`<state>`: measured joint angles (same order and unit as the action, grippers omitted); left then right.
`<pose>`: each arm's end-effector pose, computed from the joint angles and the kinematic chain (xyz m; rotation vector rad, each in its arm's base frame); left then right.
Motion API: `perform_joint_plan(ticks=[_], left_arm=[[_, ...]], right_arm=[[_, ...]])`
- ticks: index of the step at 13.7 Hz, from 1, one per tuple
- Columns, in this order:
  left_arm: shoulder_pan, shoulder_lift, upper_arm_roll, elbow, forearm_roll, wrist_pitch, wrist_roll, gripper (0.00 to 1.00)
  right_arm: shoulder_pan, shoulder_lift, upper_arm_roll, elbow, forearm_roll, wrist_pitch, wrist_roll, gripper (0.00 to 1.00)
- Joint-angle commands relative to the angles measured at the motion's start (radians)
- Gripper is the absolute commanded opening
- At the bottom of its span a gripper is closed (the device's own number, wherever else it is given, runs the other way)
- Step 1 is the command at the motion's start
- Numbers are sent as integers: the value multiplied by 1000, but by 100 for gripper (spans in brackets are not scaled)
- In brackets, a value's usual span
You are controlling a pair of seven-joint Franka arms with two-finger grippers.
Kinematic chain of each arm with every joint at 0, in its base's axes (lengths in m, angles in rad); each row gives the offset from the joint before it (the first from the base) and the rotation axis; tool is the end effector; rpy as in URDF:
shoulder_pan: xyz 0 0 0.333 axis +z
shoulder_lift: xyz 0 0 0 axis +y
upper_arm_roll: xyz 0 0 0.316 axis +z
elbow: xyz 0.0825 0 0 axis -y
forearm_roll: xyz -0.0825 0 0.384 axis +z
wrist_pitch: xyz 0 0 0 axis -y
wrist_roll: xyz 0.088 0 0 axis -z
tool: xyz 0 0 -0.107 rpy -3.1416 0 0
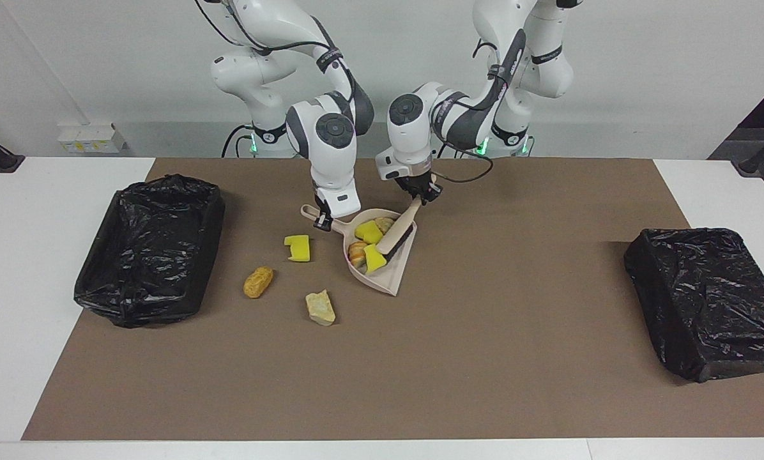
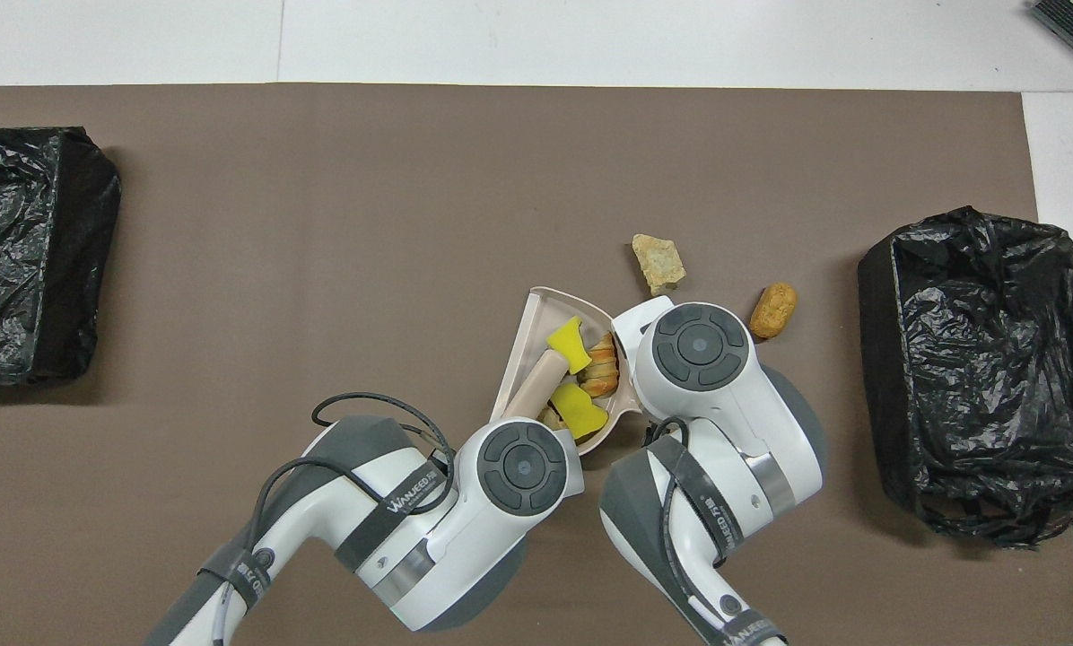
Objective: Sweep and dump trash in bin
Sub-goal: 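Carry the loaded dustpan with the right gripper over the nearer black bin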
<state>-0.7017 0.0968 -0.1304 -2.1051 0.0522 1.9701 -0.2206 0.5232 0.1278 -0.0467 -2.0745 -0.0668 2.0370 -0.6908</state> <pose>0.3615 -0.3910 0.3557 -2.8341 0.9364 0.2743 0.4903 0.2493 0.3560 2.5445 1.7449 -0.2644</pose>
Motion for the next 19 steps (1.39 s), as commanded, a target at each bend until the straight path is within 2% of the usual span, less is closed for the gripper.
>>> perform_joint_plan(ticks=[1,7,10,13,15,16,19], left_arm=[[14,-74,25,-13,-17,-66,9,0],[100,-123,29,11,-17,-100,15,0],[128,-161,31,14,-17,-138,12,0],[214,-210,35,19,-15,-154,9,0],[276,-206,37,68,-11,-194,9,0],[310,-206,37,89,-9,-207,10,0],[376,-221,37,77,-11,-224,1,0]], right_arm=[[-5,-20,4,-22,-10,-1,39,0],[-9,-28,4,-18,-7,-11,36,0],[-47,-77,2,-16,-5,-21,-4,0],[-132,-146,2,-13,77,-75,-148,0],[-196,-197,-1,-9,93,-121,-206,0],[-245,-227,-4,7,94,-161,-248,0],[-406,-243,-12,111,93,-343,-427,0]])
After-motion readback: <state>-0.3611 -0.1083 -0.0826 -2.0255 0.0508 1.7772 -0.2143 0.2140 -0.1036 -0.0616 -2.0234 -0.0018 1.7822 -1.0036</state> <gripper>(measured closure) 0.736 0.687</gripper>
